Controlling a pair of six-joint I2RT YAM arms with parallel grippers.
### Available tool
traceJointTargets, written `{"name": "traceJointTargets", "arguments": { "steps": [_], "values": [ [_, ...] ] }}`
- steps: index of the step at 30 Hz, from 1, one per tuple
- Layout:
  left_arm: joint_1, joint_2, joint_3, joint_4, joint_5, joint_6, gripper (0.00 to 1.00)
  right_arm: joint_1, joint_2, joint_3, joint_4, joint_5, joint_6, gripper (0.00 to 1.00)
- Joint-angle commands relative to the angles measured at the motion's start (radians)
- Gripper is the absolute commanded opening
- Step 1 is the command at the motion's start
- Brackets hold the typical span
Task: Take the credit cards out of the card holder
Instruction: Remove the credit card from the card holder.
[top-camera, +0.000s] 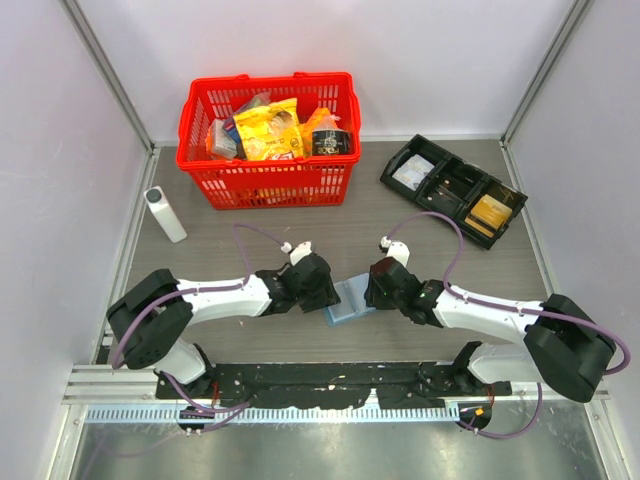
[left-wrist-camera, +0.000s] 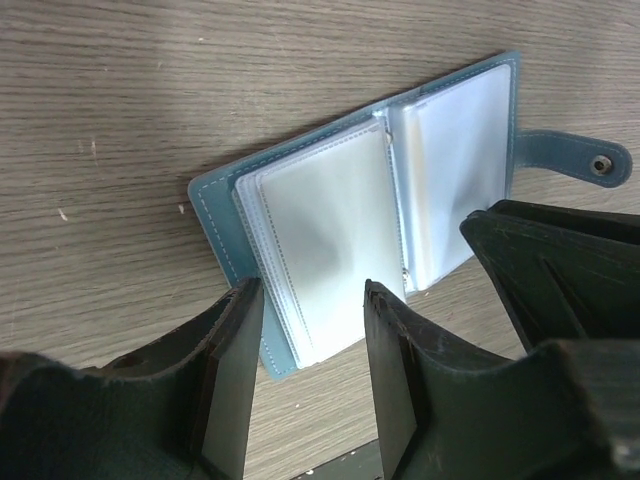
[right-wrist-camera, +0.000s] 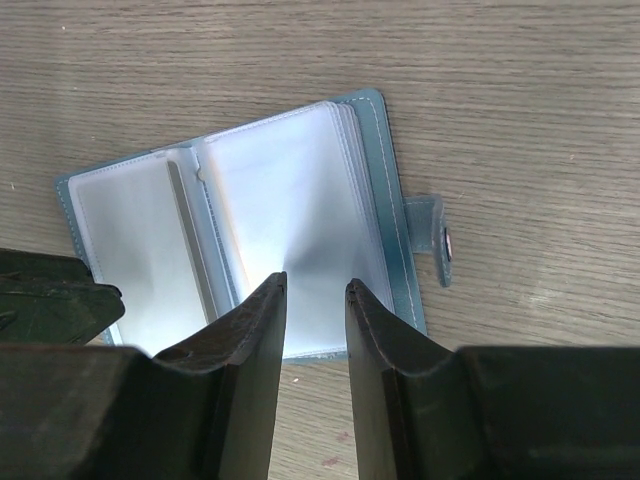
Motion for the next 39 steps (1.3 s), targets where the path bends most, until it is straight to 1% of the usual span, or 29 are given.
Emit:
{"name": "traceJointTargets", "arguments": {
  "steps": [1, 7, 12, 22, 30, 31, 33, 39],
  "values": [
    [-0.008, 0.007, 0.05, -0.005, -0.022, 0.018, 0.48, 0.005, 0.018, 0.018, -0.007, 0.033, 0.014, 0.35],
    [-0.017, -0.014, 0.057, -0.005, -0.026, 0.021, 0.47, 0.005, 0.023, 0.018, -0.007, 0.031, 0.014, 0.35],
    [-0.02, -0.027, 0.056, 0.002, -0.02, 0.023, 0.42, 0.005, 0.023, 0.018, -0.004, 0.027, 0.012, 0.35],
    [-0.026, -0.034, 0.059, 0.067, 0.007, 0.03, 0.34, 0.005, 0.011, 0.012, 0.008, 0.014, 0.015, 0.35],
    [-0.033, -0.06, 0.027, 0.12, 0.021, 0.03, 0.36, 0.005, 0.006, 0.006, 0.021, 0.004, 0.015, 0.35],
    [-0.031, -0.068, 0.019, 0.161, 0.023, 0.029, 0.36, 0.005, 0.004, 0.005, 0.022, 0.0, 0.014, 0.35],
    [-0.031, -0.082, 0.007, 0.186, 0.021, 0.029, 0.36, 0.003, 0.003, 0.002, 0.027, 0.0, 0.015, 0.35],
    [-0.034, -0.085, -0.001, 0.199, 0.018, 0.029, 0.34, 0.003, 0.001, 0.001, 0.031, -0.003, 0.017, 0.35]
  ]
}}
